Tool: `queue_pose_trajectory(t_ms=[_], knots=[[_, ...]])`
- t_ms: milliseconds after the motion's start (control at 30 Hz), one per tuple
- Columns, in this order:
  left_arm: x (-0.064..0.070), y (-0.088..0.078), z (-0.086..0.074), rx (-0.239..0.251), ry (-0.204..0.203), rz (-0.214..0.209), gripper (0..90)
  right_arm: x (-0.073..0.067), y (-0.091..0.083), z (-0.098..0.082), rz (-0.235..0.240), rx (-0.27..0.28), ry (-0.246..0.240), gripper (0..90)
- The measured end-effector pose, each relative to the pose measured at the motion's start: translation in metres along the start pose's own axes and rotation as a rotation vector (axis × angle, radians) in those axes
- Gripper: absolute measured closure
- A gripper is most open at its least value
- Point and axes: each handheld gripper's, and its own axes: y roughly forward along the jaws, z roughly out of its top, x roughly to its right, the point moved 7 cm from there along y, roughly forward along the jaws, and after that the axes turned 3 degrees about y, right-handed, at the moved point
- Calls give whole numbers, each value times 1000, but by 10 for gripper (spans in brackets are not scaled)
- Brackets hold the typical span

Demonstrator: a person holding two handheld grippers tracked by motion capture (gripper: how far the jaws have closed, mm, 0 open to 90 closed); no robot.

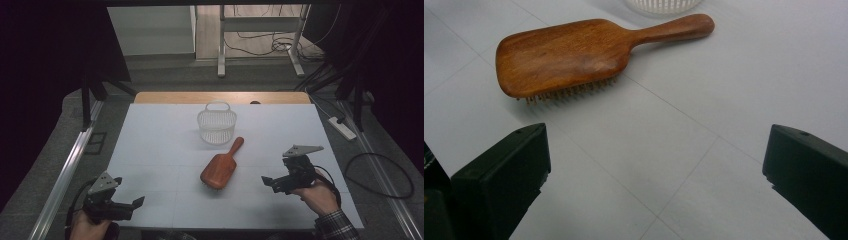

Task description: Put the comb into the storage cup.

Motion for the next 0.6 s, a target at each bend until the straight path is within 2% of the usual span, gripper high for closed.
queue_pose_trajectory(t_ms=[233,600], knots=[[0,0,0,0,-2,-1,11,-2,8,7,3,-9,11,0],[0,0,0,0,-3,-4,11,-4,20,20,8,-14,-6,0]])
